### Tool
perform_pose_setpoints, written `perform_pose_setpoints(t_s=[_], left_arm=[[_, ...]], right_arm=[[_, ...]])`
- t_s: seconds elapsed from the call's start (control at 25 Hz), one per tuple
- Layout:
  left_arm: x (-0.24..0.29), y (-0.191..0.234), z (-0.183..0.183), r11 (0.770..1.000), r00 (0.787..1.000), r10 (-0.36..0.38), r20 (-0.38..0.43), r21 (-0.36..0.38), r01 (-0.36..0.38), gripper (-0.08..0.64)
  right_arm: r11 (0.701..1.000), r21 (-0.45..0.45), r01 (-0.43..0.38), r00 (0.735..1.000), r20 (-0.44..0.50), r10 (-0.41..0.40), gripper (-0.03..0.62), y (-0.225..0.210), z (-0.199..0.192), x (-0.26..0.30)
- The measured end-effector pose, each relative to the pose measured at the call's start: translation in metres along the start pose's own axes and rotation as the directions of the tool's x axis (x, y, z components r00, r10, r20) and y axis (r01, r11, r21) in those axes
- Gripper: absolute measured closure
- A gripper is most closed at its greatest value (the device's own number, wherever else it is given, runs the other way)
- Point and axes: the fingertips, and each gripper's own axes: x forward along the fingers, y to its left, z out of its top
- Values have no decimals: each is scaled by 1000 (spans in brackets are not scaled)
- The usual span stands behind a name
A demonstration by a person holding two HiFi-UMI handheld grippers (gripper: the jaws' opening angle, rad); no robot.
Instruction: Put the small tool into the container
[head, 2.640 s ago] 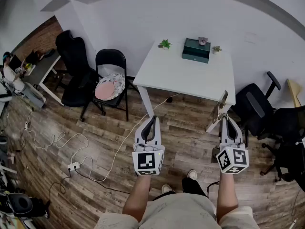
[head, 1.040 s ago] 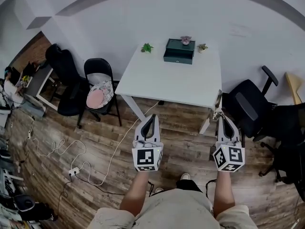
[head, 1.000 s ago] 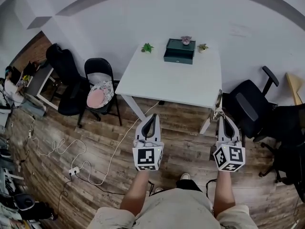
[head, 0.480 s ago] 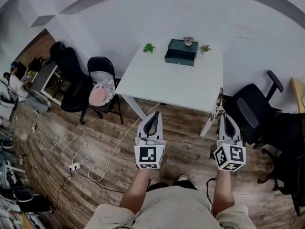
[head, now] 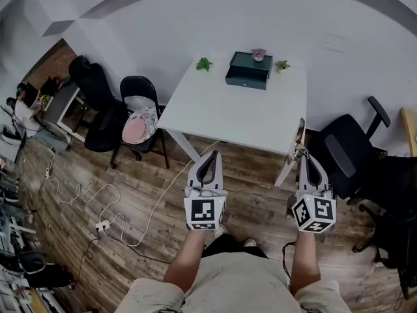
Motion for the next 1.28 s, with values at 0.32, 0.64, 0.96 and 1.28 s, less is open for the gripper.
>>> perform_pose_setpoints(t_s=[0.32,0.64,0.96,1.28], left_arm=[[14,18,-15,1000,1000,3,-2,-14,-3,555],[40,45,-16,999,1000,4,15,-36,-3,554],[66,84,-35,998,1000,11,7,-60,-11,555],[100,127,-50,997,1000,-16,1,-76,16,555]], right_arm=[[1000,-18,-9,1000,-2,9,572,12,-6,21],[999,-45,-18,1000,14,18,572,28,5,56],[998,-65,-17,1000,-8,16,572,49,-4,99],[995,-96,-15,1000,-21,13,572,75,-11,147]])
